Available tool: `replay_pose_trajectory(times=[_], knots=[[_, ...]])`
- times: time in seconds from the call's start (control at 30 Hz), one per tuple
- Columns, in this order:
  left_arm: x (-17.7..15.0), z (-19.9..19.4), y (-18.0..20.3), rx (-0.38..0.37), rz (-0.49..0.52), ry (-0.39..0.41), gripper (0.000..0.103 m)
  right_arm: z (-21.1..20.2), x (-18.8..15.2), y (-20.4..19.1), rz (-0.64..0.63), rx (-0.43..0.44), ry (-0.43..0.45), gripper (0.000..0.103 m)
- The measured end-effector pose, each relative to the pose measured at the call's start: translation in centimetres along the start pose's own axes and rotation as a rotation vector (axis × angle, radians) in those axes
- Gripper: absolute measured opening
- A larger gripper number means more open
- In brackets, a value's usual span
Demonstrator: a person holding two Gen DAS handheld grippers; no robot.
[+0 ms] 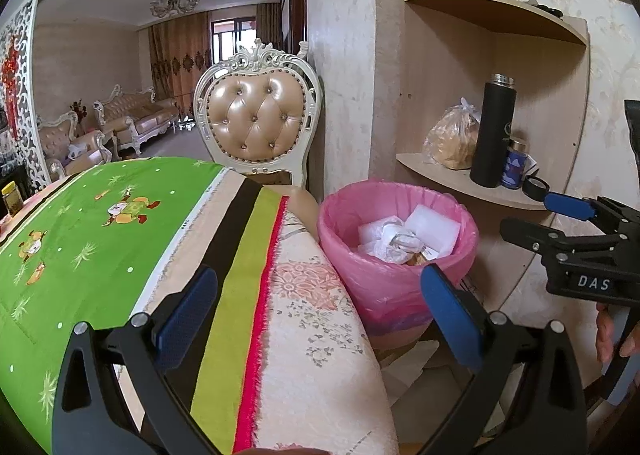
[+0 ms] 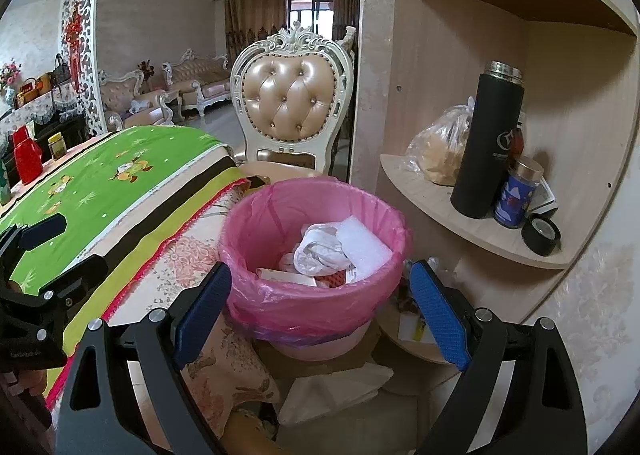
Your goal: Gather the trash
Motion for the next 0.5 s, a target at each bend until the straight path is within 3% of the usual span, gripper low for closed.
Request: replay_pose_trajectory(times=[0.5], knots=[[-0.9,0.4,1.2,-0.098,0.007,-0.025,0.099,0.3,-0.2,1.1,0.031,-0.03,-0.007,0.085]])
Point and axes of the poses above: each gripper's, at about its wrist camera, not at the fingertips, and z roughly the way its jaws point, y to its right, x to its top, the point moved 1 cm from there along z, roughly the way its jaws point, and after that the axes turned 12 degrees about y, right-handed, at the moved point
